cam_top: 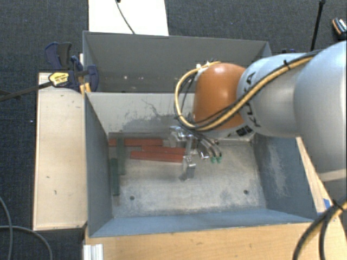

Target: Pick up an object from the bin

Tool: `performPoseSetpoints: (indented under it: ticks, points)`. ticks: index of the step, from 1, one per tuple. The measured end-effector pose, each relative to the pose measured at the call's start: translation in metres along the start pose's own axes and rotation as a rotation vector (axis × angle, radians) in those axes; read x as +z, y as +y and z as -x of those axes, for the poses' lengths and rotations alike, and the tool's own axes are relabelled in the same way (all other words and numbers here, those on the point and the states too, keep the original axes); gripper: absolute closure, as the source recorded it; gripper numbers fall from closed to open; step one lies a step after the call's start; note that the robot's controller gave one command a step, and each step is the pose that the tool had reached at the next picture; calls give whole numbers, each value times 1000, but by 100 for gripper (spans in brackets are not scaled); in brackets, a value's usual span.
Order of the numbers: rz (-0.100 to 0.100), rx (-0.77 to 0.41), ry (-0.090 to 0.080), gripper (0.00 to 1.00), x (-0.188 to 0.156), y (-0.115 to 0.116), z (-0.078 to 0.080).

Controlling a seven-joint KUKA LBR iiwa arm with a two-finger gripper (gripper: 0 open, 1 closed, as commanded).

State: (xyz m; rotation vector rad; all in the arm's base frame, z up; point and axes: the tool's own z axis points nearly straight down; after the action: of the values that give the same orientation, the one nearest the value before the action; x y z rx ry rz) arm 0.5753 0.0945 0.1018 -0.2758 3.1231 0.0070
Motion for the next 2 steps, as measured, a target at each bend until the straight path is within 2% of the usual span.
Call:
performPoseSetpoints:
  ticks: [1, 2]
  points:
    - [-2, -93, 0, 0, 1, 37, 24]
    - [-2, 174, 7, 0, 32, 80, 26]
